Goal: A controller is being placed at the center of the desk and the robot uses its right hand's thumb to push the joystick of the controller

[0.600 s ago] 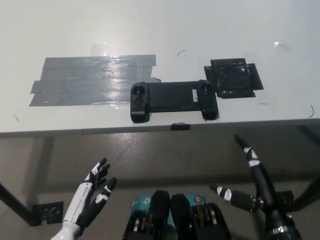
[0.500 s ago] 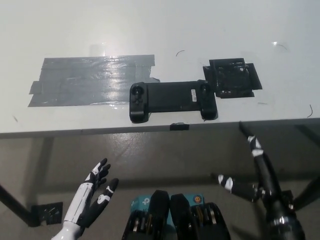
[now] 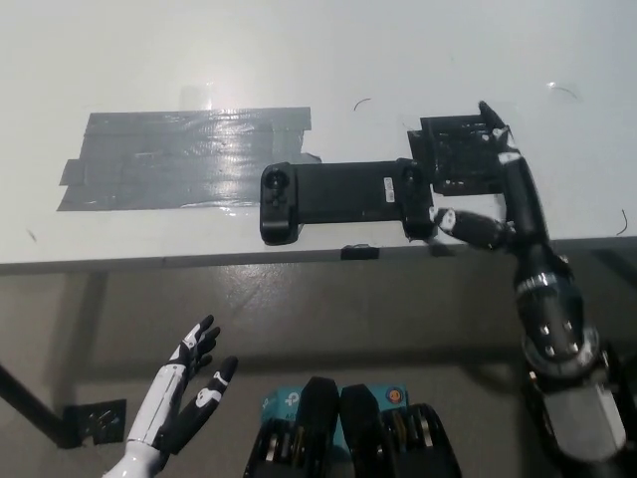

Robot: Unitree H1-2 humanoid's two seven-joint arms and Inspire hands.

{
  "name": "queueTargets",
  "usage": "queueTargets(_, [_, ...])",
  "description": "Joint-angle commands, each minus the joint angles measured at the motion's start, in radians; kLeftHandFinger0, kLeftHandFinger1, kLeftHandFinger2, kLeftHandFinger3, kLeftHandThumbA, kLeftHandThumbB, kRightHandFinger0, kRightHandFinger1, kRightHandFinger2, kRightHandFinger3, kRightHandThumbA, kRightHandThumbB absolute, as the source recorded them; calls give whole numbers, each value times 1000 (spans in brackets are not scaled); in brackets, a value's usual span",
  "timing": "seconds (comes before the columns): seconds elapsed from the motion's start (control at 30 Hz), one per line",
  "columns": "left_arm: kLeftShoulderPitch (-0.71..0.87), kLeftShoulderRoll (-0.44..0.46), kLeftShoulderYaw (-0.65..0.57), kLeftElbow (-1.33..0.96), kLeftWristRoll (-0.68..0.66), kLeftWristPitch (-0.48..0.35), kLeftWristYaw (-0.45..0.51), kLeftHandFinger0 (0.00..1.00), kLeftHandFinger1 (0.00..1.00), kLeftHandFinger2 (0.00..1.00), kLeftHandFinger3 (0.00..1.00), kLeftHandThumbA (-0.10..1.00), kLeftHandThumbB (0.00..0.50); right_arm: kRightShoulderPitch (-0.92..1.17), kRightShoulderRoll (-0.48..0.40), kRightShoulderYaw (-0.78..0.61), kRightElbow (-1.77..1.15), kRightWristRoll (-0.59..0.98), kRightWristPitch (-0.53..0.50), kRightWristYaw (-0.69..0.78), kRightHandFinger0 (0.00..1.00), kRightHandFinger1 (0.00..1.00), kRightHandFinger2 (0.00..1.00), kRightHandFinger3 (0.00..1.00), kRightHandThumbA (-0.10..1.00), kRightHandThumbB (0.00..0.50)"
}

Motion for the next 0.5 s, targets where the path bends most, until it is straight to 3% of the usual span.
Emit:
queueTargets(0.0, [-6, 1, 4, -17, 11, -32, 2, 1000, 1000, 1000, 1000, 750, 0, -115, 7, -19, 93, 33, 25, -27, 1000, 1000, 1000, 1000, 987, 237])
queueTargets(0.17, [-10, -3, 4, -13, 11, -32, 4, 1000, 1000, 1000, 1000, 751, 0, -202, 14, -28, 226, 49, 26, -40, 1000, 1000, 1000, 1000, 927, 256])
queueTargets(0.47, [-23, -4, 4, -17, 13, -33, 3, 1000, 1000, 1000, 1000, 737, 0, -285, 21, -30, 390, 57, 18, -79, 1000, 1000, 1000, 1000, 957, 252])
